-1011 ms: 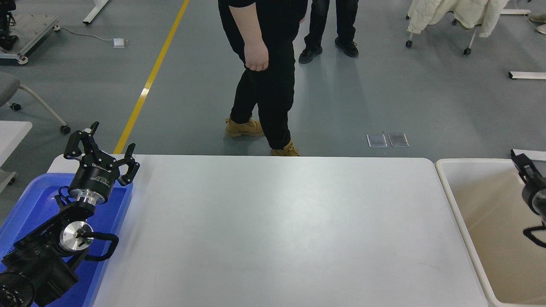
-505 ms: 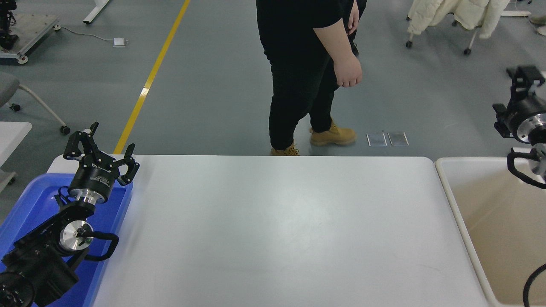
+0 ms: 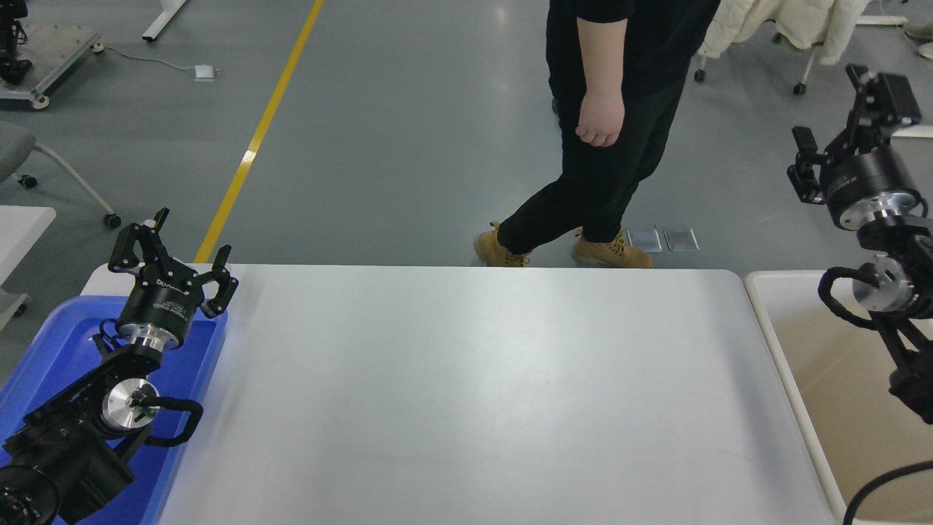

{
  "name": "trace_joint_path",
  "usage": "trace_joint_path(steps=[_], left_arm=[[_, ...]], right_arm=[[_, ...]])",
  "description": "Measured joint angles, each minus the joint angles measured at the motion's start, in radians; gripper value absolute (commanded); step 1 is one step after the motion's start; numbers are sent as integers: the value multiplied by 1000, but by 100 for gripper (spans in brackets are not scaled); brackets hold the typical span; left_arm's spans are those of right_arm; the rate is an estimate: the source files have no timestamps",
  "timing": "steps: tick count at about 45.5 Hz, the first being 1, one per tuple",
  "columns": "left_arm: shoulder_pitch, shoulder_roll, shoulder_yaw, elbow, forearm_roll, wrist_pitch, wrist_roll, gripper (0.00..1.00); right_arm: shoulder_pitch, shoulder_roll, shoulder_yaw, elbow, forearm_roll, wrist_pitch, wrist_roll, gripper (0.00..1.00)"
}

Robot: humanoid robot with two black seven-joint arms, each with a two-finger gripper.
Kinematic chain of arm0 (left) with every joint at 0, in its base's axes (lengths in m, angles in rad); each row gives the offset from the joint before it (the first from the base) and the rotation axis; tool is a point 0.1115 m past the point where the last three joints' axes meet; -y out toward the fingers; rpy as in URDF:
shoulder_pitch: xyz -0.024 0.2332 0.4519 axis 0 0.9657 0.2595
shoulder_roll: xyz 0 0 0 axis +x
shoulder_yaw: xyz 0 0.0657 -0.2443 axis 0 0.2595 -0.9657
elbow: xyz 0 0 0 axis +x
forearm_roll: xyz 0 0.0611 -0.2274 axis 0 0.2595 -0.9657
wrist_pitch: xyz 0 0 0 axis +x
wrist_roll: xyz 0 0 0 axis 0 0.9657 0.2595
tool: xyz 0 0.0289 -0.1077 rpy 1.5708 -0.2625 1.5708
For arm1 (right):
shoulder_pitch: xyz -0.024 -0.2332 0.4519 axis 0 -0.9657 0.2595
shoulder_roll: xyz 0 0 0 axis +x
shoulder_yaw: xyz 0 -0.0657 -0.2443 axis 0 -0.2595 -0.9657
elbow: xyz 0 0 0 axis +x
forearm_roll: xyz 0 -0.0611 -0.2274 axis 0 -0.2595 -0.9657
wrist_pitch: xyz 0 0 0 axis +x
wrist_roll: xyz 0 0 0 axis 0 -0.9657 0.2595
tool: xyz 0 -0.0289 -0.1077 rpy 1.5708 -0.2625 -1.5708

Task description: Clean the table surface

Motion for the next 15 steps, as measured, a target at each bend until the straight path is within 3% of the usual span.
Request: trace_joint_path(steps=[15], left_arm=[[0,0,0,0,0,0,0,100]], right_arm=[[-80,76,11,-11,0,-2,16,99]])
